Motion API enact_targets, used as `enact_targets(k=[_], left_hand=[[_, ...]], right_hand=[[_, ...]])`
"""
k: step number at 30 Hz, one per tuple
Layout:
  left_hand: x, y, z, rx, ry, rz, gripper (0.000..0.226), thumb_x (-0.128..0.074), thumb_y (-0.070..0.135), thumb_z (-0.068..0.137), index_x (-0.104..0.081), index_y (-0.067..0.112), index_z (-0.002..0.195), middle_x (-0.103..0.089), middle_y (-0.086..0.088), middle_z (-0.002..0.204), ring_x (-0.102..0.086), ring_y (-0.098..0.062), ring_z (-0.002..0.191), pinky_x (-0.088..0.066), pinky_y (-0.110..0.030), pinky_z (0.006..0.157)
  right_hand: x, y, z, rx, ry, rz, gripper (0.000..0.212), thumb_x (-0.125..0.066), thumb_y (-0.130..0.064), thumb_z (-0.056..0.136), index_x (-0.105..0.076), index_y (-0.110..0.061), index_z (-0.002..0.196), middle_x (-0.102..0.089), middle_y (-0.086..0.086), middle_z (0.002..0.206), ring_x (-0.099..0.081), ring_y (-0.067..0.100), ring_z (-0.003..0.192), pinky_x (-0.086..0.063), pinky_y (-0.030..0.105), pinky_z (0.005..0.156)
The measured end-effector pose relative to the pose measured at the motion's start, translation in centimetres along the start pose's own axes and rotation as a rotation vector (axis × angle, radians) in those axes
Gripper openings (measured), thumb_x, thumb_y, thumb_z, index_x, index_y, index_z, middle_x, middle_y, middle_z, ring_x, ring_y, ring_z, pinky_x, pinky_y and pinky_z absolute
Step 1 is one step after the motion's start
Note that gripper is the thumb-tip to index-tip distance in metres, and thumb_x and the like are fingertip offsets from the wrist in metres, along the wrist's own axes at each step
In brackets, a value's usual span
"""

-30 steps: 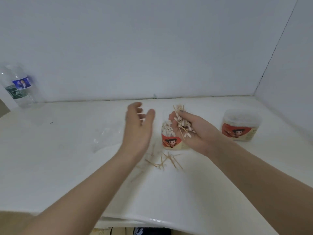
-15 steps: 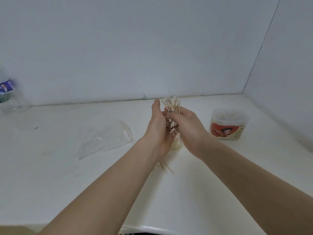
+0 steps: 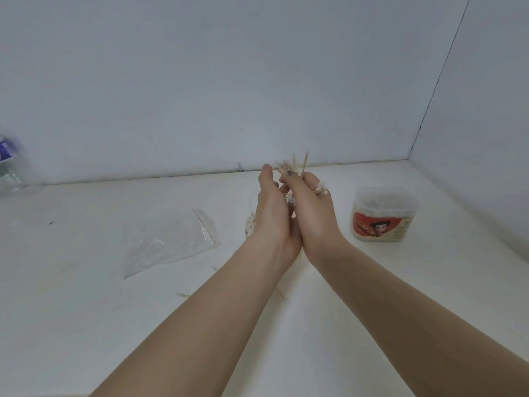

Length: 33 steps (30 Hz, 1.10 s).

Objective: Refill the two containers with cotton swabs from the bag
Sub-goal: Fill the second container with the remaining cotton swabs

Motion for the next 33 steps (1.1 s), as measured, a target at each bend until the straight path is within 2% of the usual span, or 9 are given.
enact_targets(k=[3,10,13,16,18,21,26,31,33], left_hand=[[-0.2,-0.1,0.2,-0.017,-0.006,0.032,0.051,-0.045,0.060,0.097,-0.065,0.014,0.088,-0.068,0.000,0.090,-0.069,-0.018,0.086,-0.052,-0.031,0.079],[-0.2,-0.5,0.6,0.001,0.087,-0.009,0.036,-0.050,0.051,0.099,-0.055,0.016,0.106,-0.068,-0.002,0.115,-0.073,-0.015,0.093,-0.057,-0.035,0.084],[-0.2,-0.8,0.8,0.000,0.114,-0.022,0.035,-0.047,0.046,0.102,-0.055,0.013,0.108,-0.072,0.000,0.091,-0.072,-0.007,0.059,-0.052,-0.028,0.066],[-0.3,-0.7,1.0,0.003,0.100,-0.017,0.037,-0.050,0.047,0.100,-0.055,0.011,0.105,-0.070,0.005,0.065,-0.069,-0.009,0.055,-0.051,-0.027,0.066],[-0.2,-1.0,1.5,-0.025,0.099,0.085,0.040,-0.056,0.047,0.097,-0.058,0.011,0.113,-0.072,0.003,0.082,-0.071,-0.011,0.071,-0.050,-0.028,0.069],[-0.2,-1.8,2.2,-0.106,0.087,0.237,0.039,-0.059,0.036,0.098,-0.056,0.006,0.124,-0.068,0.000,0.103,-0.067,-0.014,0.093,-0.048,-0.023,0.068],[0.4,-0.4,3.0,-0.168,0.086,0.318,0.031,-0.060,0.021,0.096,-0.055,0.005,0.122,-0.068,0.002,0.092,-0.065,-0.005,0.069,-0.048,-0.020,0.063],[2.1,1.0,4.3,-0.205,0.164,0.511,0.022,-0.049,0.027,0.100,-0.055,0.012,0.115,-0.059,0.002,0.093,-0.054,-0.014,0.079,-0.044,-0.029,0.075],[2.8,1.5,4.4,-0.231,0.155,0.605,0.022,-0.048,0.029,0.099,-0.055,0.013,0.112,-0.059,0.002,0.093,-0.053,-0.014,0.079,-0.044,-0.032,0.074]], right_hand=[[0.0,0.0,0.2,0.039,0.018,-0.010,0.019,-0.063,-0.025,0.092,-0.057,-0.011,0.081,-0.064,-0.003,0.070,-0.067,0.015,0.076,-0.051,0.036,0.079],[0.5,0.2,1.6,-0.103,0.113,0.100,0.037,-0.060,-0.034,0.094,-0.060,-0.002,0.114,-0.066,-0.001,0.070,-0.068,0.017,0.070,-0.053,0.036,0.074],[0.4,0.1,1.9,-0.174,0.154,0.219,0.037,-0.056,-0.033,0.099,-0.060,-0.002,0.118,-0.071,0.002,0.102,-0.065,0.024,0.079,-0.057,0.046,0.084],[0.4,0.3,2.1,-0.209,0.199,0.272,0.035,-0.055,-0.032,0.100,-0.061,-0.002,0.120,-0.067,0.006,0.120,-0.070,0.029,0.089,-0.058,0.044,0.088],[0.5,0.7,2.3,-0.210,0.184,0.231,0.031,-0.055,-0.033,0.099,-0.064,-0.005,0.109,-0.071,0.005,0.111,-0.074,0.027,0.094,-0.060,0.042,0.085],[0.6,0.8,2.2,-0.181,0.139,0.188,0.028,-0.053,-0.031,0.099,-0.064,-0.008,0.085,-0.071,-0.005,0.070,-0.071,0.012,0.069,-0.054,0.033,0.072],[0.2,-0.1,2.8,-0.202,0.149,0.262,0.029,-0.051,-0.025,0.102,-0.060,-0.006,0.083,-0.072,0.004,0.073,-0.070,0.018,0.070,-0.054,0.032,0.072],[1.5,-0.8,4.0,-0.252,0.223,0.295,0.028,-0.049,-0.019,0.104,-0.054,-0.005,0.081,-0.064,0.006,0.069,-0.059,0.018,0.064,-0.052,0.030,0.072],[2.1,-0.8,4.4,-0.284,0.224,0.307,0.019,-0.049,-0.017,0.104,-0.049,-0.007,0.087,-0.058,0.007,0.073,-0.051,0.015,0.059,-0.046,0.025,0.057]])
Point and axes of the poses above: each hand's wrist, its own z-axis towards the middle knuckle, its own x-axis out of the back of the hand, y = z × x, the point moved 1 cm from there along z, towards the middle knuckle
